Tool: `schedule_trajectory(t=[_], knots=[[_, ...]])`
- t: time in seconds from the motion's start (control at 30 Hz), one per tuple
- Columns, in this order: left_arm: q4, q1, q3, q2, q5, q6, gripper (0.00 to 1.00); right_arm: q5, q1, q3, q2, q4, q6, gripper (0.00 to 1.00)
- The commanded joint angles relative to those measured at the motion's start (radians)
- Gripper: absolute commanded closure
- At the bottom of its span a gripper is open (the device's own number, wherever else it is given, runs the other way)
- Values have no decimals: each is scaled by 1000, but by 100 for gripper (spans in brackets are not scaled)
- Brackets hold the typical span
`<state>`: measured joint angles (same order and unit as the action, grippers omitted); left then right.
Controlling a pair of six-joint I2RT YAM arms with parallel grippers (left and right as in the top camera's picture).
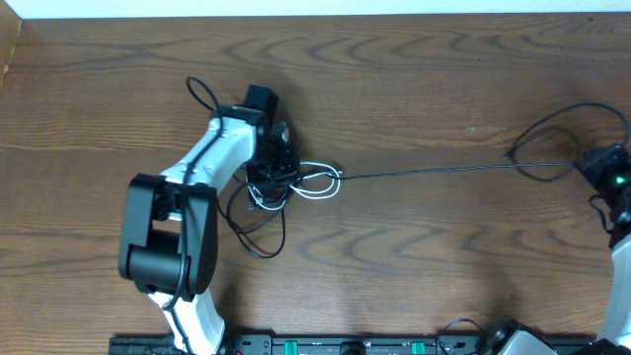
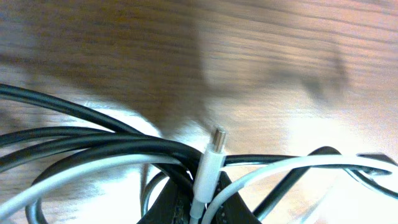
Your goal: Untangle cables
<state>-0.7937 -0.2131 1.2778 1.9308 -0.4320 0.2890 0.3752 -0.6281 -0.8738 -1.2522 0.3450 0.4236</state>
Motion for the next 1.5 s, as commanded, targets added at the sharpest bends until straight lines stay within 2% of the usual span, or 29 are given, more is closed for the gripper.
schedule_trajectory(t=[0.0, 0.1, 0.13, 0.23, 0.37, 0.83, 0.93, 0.97, 1.0, 1.03, 1.07, 1.13, 1.2, 1.27, 1.37, 1.47], knots=[[-22, 86, -11, -31, -88, -140, 92, -23, -59, -9, 4, -26, 69, 99], [-29, 127, -15, -31, -82, -139, 83, -35, -65, -9, -3, -26, 62, 99], [-33, 143, -16, -31, -79, -139, 73, -45, -65, -9, -9, -26, 61, 99], [-36, 207, -29, -30, -72, -126, 71, -117, -65, -9, -47, -21, 61, 99], [-24, 309, -69, -29, -73, -58, 61, -130, -65, -9, -101, -9, 62, 99], [-10, 500, -130, -29, -95, 13, 58, -206, -69, -9, -291, 18, 39, 99], [-4, 509, -134, -29, -119, 11, 58, -160, -63, -9, -304, 38, 6, 80], [-2, 506, -135, -29, -124, 10, 58, -122, -58, -9, -304, 40, -14, 67], [0, 502, -135, -29, -130, 3, 58, -104, -56, -9, -304, 40, -22, 59], [2, 496, -135, -29, -135, -4, 58, -78, -51, -9, -304, 45, -22, 43], [6, 484, -135, -29, -135, -4, 58, -55, -43, -10, -304, 57, -33, 34], [14, 468, -135, -29, -135, -7, 58, -44, -23, -34, -304, 109, -64, 24], [17, 457, -135, -29, -134, -7, 58, -51, -3, -76, -304, 177, -93, 18], [22, 444, -135, -29, -134, -7, 58, -63, 40, -177, -304, 326, -143, 14], [24, 441, -135, -29, -134, -7, 58, -136, 115, -318, -304, 503, -189, 14], [24, 441, -135, -29, -134, -7, 58, -167, 195, -394, -304, 592, -205, 15]])
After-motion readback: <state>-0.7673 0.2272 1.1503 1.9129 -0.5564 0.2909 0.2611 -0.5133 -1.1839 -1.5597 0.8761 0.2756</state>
